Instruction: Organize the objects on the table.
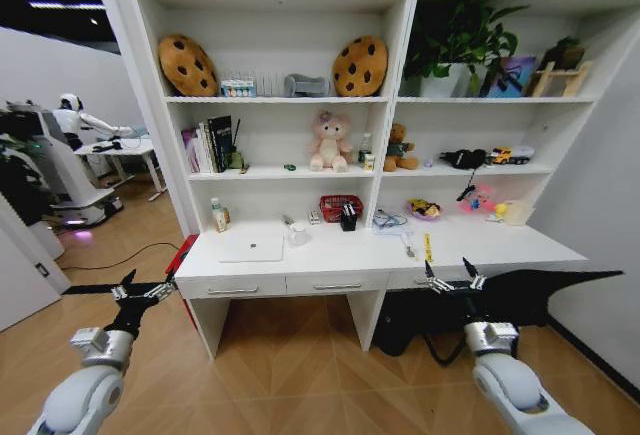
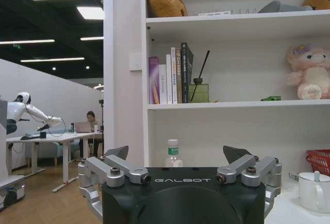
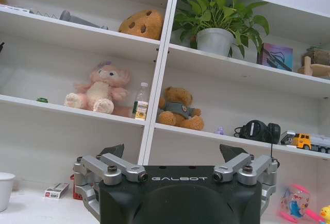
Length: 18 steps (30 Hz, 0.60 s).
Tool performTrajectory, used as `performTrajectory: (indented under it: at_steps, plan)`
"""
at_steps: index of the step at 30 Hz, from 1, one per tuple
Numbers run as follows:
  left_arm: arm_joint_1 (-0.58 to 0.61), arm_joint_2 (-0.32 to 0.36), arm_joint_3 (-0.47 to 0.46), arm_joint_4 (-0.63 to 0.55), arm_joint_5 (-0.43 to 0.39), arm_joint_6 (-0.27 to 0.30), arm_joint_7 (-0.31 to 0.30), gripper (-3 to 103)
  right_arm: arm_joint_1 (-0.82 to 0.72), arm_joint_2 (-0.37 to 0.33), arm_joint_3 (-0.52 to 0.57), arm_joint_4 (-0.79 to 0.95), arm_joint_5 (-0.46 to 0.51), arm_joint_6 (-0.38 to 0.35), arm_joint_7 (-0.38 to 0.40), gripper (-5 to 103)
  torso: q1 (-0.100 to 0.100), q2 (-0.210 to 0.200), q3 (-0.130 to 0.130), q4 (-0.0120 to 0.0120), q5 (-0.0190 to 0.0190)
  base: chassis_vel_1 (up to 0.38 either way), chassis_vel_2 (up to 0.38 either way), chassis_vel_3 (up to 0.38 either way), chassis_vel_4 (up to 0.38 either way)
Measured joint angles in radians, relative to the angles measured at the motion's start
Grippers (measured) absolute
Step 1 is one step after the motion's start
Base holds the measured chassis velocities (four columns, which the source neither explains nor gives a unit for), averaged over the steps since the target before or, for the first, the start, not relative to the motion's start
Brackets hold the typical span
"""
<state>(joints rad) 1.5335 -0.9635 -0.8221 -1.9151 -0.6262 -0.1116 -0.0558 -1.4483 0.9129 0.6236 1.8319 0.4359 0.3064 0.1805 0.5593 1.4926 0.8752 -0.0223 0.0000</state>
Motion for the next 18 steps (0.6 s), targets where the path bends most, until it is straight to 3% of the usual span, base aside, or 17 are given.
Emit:
performTrajectory:
  at_steps: [18]
  plan:
    - [0.000,0.000,0.000,0.000,0.000,0.000,0.000,100,0.000,0.000,0.000,0.000,0.000,0.000,0.000,100,0.000,0.000,0.000,0.0000,0.0000,0.000,0.000,0.000,0.000]
